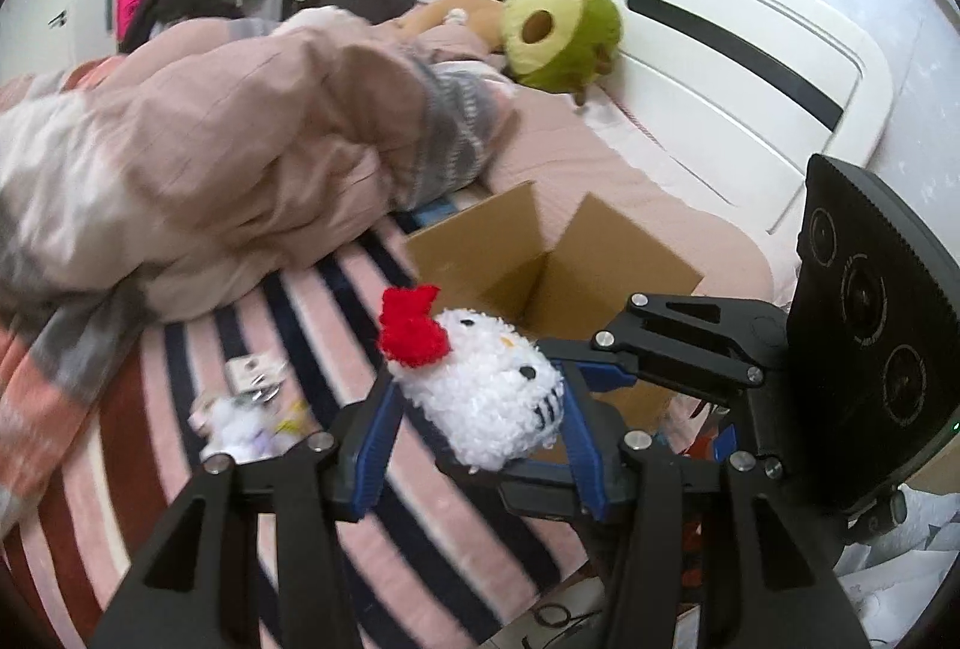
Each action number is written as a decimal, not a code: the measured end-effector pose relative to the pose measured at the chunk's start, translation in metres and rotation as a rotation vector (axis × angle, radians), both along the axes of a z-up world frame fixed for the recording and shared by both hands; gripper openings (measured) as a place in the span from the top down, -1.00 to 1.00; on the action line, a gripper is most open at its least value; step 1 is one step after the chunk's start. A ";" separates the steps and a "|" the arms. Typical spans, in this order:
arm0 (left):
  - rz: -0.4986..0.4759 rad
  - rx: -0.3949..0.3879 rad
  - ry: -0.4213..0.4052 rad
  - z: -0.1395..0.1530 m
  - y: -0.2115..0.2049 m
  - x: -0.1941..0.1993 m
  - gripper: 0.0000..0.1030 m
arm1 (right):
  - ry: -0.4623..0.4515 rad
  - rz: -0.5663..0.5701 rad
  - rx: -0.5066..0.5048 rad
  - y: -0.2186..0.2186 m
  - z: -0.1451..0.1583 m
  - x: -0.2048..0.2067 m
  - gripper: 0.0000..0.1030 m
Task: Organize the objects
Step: 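Drop the Hello Kitty plush into the box by opening the right gripper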
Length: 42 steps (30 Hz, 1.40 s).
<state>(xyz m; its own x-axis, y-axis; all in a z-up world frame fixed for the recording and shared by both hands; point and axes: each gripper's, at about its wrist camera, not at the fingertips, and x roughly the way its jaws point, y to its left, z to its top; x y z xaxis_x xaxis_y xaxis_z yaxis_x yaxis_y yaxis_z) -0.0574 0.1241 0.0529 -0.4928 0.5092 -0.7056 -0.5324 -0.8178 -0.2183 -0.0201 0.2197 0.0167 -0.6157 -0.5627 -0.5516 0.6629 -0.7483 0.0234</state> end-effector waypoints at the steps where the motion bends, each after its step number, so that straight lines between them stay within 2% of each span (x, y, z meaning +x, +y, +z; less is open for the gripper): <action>1: -0.012 -0.003 -0.002 0.001 0.013 -0.004 0.08 | -0.001 -0.011 -0.001 0.010 0.001 -0.002 0.37; 7: -0.052 -0.017 -0.035 -0.004 0.068 -0.021 0.08 | -0.045 -0.059 0.002 0.065 -0.002 -0.017 0.37; 12: -0.057 -0.049 -0.078 -0.016 0.097 -0.033 0.08 | -0.109 -0.076 0.014 0.088 -0.011 -0.029 0.38; 18: -0.043 -0.071 -0.121 -0.028 0.106 -0.042 0.08 | -0.175 -0.082 0.040 0.100 -0.022 -0.040 0.38; 27: -0.029 -0.112 -0.131 -0.033 0.106 -0.046 0.05 | -0.175 -0.104 0.113 0.093 -0.028 -0.043 0.37; 28: -0.024 -0.116 -0.128 -0.033 0.106 -0.046 -0.05 | -0.172 -0.109 0.125 0.092 -0.029 -0.043 0.34; 29: -0.019 -0.121 -0.124 -0.032 0.105 -0.045 -0.24 | -0.169 -0.115 0.137 0.092 -0.029 -0.043 0.16; 30: -0.013 -0.131 -0.116 -0.032 0.105 -0.044 -0.34 | -0.164 -0.122 0.150 0.091 -0.029 -0.043 -0.14; 32: -0.013 -0.145 -0.094 -0.029 0.104 -0.041 -0.54 | -0.145 -0.134 0.165 0.092 -0.029 -0.040 -0.37; 37: -0.015 -0.141 -0.064 -0.019 0.098 -0.034 -0.68 | -0.129 -0.149 0.176 0.097 -0.027 -0.036 -0.38; 42: 0.005 -0.129 -0.035 -0.006 0.087 -0.024 -0.75 | -0.116 -0.162 0.146 0.105 -0.023 -0.026 -0.42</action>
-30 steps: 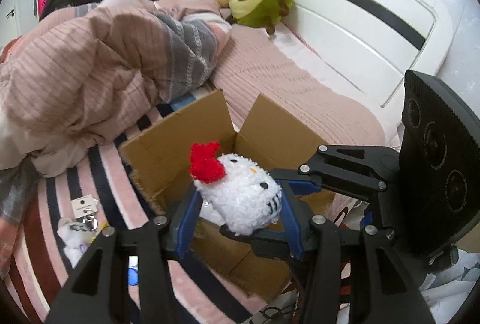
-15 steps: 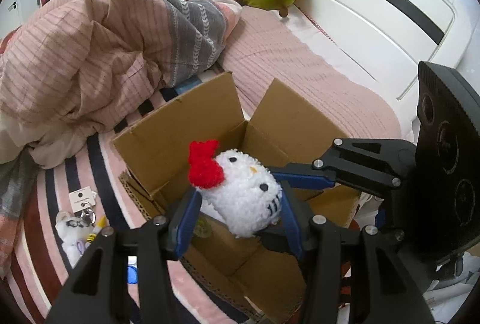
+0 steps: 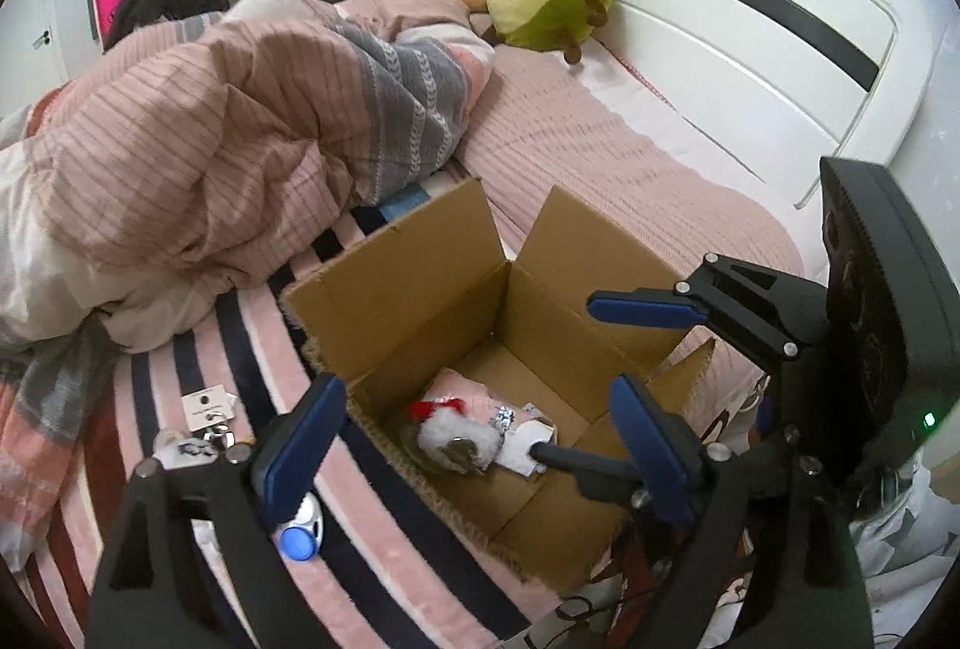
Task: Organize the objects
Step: 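Drop the Hello Kitty plush into the box by opening the right gripper, then move the right gripper back to the yellow-capped glue bottle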
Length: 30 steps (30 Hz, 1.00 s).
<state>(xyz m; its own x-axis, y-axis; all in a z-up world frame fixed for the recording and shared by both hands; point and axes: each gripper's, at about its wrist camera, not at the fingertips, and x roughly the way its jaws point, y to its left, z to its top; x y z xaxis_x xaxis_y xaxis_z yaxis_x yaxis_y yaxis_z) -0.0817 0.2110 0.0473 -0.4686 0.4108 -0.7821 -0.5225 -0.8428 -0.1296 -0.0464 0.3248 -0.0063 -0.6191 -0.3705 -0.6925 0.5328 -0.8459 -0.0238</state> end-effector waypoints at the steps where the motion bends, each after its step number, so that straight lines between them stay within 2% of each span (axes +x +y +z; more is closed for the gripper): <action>1: 0.003 -0.004 0.010 0.003 -0.003 0.003 -0.79 | 0.000 -0.003 -0.005 0.001 0.000 0.001 -0.42; 6: 0.007 -0.009 0.033 0.011 -0.018 0.018 -0.80 | 0.002 -0.034 -0.040 0.007 0.001 0.012 -0.42; 11: 0.014 0.059 0.052 0.017 -0.050 0.031 -0.80 | 0.026 -0.036 -0.051 -0.005 0.013 0.026 -0.42; 17: 0.085 0.136 0.075 0.015 -0.117 0.043 -0.81 | 0.028 0.048 -0.097 -0.054 0.030 0.041 -0.42; 20: 0.137 0.166 0.073 0.006 -0.158 0.049 -0.80 | 0.015 0.127 -0.119 -0.095 0.031 0.045 -0.42; 26: 0.249 0.183 0.070 -0.022 -0.229 0.060 -0.81 | -0.075 0.260 -0.128 -0.169 0.003 0.040 -0.42; 30: 0.301 0.199 0.043 -0.046 -0.262 0.061 -0.81 | -0.174 0.235 -0.131 -0.198 -0.034 0.015 -0.42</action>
<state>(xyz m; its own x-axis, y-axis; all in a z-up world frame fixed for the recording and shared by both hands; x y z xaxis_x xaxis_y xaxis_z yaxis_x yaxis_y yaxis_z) -0.0212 -0.0515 0.0014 -0.6224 0.3917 -0.6777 -0.2638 -0.9201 -0.2896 -0.0319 0.1272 -0.0402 -0.3825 -0.5823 -0.7173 0.7003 -0.6892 0.1859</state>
